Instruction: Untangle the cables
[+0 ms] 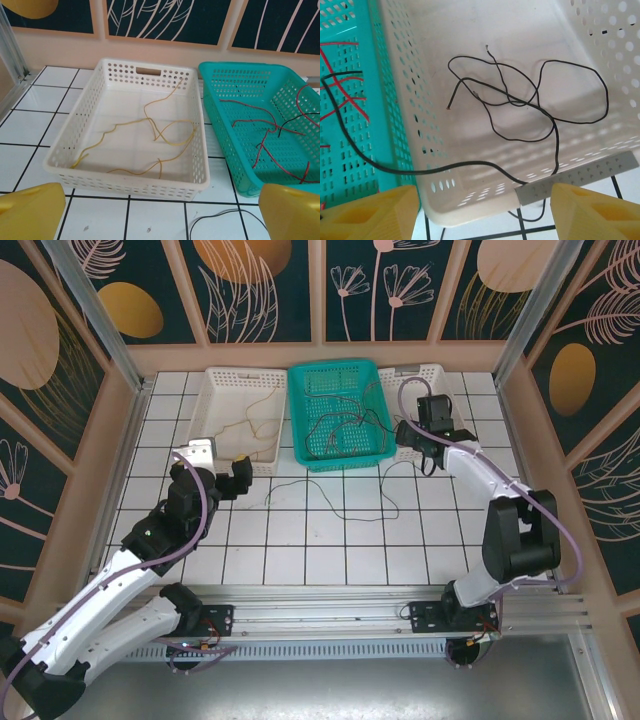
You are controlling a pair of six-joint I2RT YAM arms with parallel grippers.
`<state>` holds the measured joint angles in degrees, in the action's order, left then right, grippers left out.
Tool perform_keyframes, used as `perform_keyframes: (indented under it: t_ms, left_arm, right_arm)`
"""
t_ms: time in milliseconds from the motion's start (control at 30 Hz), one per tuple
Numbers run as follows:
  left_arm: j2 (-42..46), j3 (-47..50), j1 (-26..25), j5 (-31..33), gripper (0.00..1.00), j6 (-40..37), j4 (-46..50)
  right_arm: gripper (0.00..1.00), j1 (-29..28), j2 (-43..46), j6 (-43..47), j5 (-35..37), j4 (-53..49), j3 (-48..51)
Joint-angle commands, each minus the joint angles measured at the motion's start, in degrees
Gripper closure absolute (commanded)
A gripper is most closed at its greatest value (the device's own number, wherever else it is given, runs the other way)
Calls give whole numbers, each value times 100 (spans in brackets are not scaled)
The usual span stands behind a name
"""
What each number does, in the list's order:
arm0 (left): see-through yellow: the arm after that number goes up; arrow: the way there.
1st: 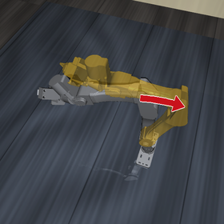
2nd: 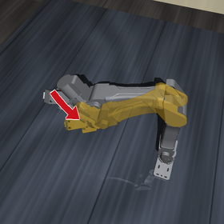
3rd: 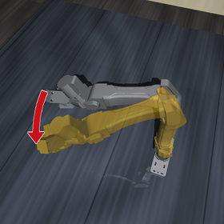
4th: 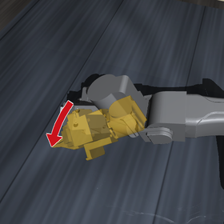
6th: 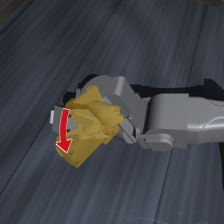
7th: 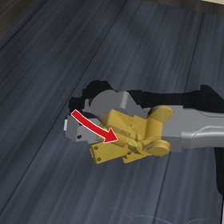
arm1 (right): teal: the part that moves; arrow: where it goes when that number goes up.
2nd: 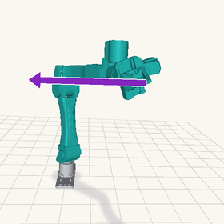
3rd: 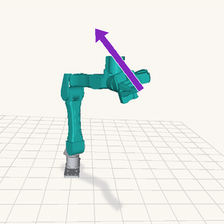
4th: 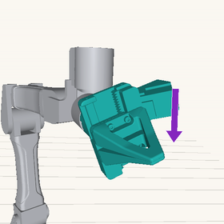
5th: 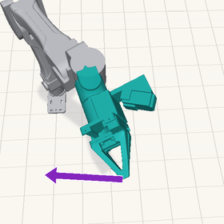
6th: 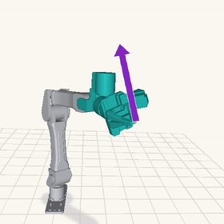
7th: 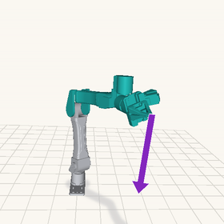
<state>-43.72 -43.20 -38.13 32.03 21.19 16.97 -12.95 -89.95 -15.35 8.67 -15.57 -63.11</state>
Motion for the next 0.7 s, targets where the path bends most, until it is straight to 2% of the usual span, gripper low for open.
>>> perform_keyframes:
  t_ms: [0, 133, 467, 567, 667]
  left_arm:
    - [-33, -153, 30, 2, 2, -96, 33]
    - [-20, -141, 22, 0, 1, -113, 17]
    - [-75, -154, 31, -3, 2, -132, 25]
    - [-66, -140, 31, 7, 2, -132, 17]
    - [-75, -144, 27, 13, 2, -136, 28]
  right_arm:
    - [32, 0, -224, 72, 145, 216, -105]
    - [38, -3, -423, 110, 216, 238, -133]
    - [44, -14, -1059, 235, 522, 389, -458]
    - [52, -23, -1175, 286, 554, 494, -580]
    - [65, -16, -1197, 291, 660, 494, -698]
